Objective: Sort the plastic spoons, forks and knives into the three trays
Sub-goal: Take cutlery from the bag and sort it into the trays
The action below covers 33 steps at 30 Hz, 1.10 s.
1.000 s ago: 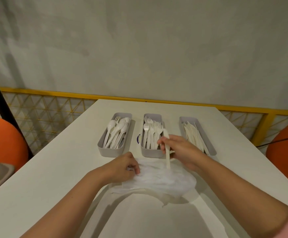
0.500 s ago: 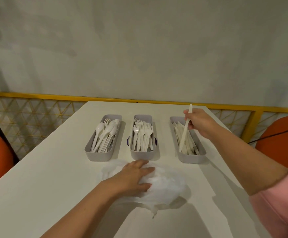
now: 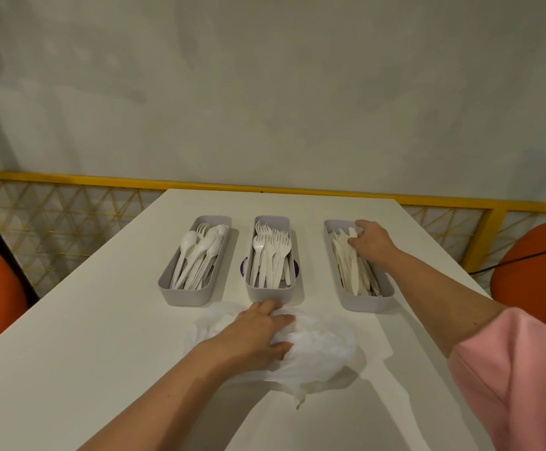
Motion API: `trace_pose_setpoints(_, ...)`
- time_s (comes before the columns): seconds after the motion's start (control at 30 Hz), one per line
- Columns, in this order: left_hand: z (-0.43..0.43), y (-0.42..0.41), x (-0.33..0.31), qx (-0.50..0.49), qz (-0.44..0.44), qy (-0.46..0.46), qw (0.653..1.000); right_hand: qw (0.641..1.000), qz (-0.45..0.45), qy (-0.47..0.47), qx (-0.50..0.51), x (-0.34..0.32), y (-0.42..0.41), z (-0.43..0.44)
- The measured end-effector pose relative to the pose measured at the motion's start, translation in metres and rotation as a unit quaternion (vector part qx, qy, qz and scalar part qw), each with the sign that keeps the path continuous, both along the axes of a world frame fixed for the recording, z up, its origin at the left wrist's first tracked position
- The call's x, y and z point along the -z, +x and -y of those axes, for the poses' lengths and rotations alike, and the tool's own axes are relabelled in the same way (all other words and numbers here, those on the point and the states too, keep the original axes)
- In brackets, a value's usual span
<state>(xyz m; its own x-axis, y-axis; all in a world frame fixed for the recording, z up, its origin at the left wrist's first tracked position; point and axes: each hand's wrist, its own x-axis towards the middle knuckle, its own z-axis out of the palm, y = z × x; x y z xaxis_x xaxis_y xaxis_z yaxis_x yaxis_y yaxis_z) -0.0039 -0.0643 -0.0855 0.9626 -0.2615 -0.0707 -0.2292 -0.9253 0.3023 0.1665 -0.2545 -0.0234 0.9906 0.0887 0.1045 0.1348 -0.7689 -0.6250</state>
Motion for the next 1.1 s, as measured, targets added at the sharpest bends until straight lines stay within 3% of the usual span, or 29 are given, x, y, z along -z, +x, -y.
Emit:
trace_pose_setpoints(0.4,-0.005,0.002,-0.002,-0.021,0.045,-0.050,0.997,0.998,0.011,-0.023,-0.055,0.000,-0.017,-0.008)
trace_pose_setpoints(0.53,-0.011,0.000,-0.006,-0.023,0.091,-0.082,0.992,0.993,0.063,-0.024,-0.096,-0.008,-0.038,-0.017)
trace_pose_setpoints(0.67,-0.025,-0.003,-0.013,-0.049,0.120,-0.109,0.986,0.981,0.044,-0.032,-0.184,-0.014,-0.070,-0.030)
trace_pose_setpoints(0.87,-0.053,-0.019,-0.016,-0.114,0.078,-0.094,0.986,0.938,-0.052,-0.160,-0.302,-0.005,-0.122,-0.033)
trace_pose_setpoints(1.1,-0.066,-0.040,-0.003,-0.240,0.028,-0.070,0.968,0.912,-0.117,-0.293,-0.262,0.031,-0.141,-0.031)
